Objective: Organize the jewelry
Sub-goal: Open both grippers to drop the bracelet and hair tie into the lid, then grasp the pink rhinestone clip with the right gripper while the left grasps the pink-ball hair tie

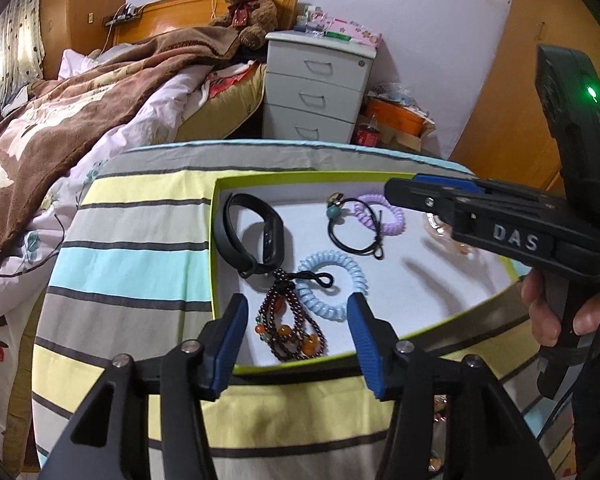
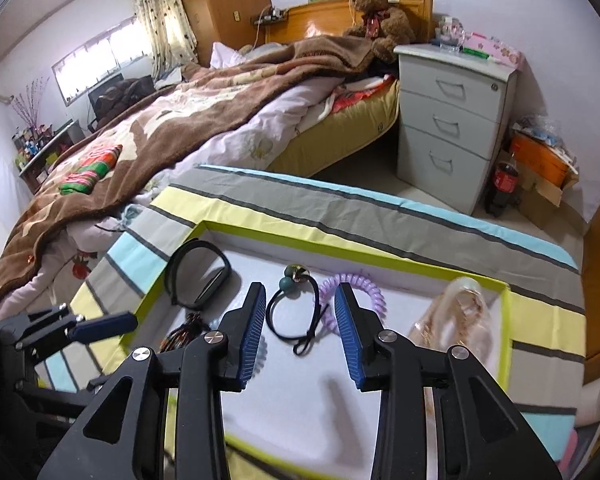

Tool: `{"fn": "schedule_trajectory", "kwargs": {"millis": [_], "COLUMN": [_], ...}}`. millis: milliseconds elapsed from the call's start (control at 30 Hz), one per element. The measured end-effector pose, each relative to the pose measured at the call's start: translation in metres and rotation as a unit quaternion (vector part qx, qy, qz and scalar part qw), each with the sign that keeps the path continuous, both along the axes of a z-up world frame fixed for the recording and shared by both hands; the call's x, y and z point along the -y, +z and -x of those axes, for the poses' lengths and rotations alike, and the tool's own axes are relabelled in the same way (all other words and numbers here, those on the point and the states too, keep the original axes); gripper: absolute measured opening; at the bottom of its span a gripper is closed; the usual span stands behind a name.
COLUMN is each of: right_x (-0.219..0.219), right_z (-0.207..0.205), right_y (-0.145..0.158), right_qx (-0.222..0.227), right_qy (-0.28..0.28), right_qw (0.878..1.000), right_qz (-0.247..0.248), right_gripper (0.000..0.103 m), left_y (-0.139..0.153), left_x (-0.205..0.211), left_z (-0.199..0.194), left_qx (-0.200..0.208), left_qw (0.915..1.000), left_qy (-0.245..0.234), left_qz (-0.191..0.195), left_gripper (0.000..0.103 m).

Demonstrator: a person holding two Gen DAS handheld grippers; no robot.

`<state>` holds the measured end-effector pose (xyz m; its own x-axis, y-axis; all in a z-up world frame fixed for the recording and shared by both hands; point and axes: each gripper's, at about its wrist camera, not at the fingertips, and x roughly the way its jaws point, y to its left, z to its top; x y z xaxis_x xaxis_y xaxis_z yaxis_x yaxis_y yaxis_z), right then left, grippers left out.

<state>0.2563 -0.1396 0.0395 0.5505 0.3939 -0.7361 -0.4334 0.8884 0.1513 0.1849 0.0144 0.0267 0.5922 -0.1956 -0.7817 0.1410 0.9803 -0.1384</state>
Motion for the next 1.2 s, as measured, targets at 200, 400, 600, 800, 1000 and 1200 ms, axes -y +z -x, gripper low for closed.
{"fn": "schedule_trajectory", "kwargs": {"millis": [200,400,600,800,1000,1200], "right_x": [0.015,0.029,0.038,0.047,0.053,0.059], "right_z": [0.034,0.068,0.101,0.123,0.135,0.141], "right_y": [0.012,0.017,0.011,0.002,-0.008,-0.014], "right_qx": [0.019,0.029,0.033,0.027,0.018,0.012], "right_qy": [0.000,-0.009,-0.009,-0.017,-0.026,-0.035], "right_qw": [1.000,0.999,0.999,0.999,0.999,0.999], "right_qz": [-0.005,-0.020,-0.017,-0.019,-0.021,-0.021], "right_gripper": [0.037,0.037,0.037,0.037,0.038,0.038], "left_y": [0.011,0.014,0.007,-0.008,-0.025,-0.030], "left_x": [0.000,-0.001,-0.001,0.012,0.039,0.050], "left_z": [0.021,0.045,0.070,0.089,0.101,0.102], "left_qx": [0.015,0.021,0.015,0.001,-0.020,-0.025], "left_qw": [0.9998,0.9994,0.9986,0.9954,0.9903,0.9894], "left_qy": [-0.006,-0.016,-0.037,-0.087,-0.136,-0.143], "left_qz": [0.008,0.023,0.034,0.041,0.022,0.013], "left_gripper": [0.058,0.063,0.068,0.074,0.074,0.074]}}
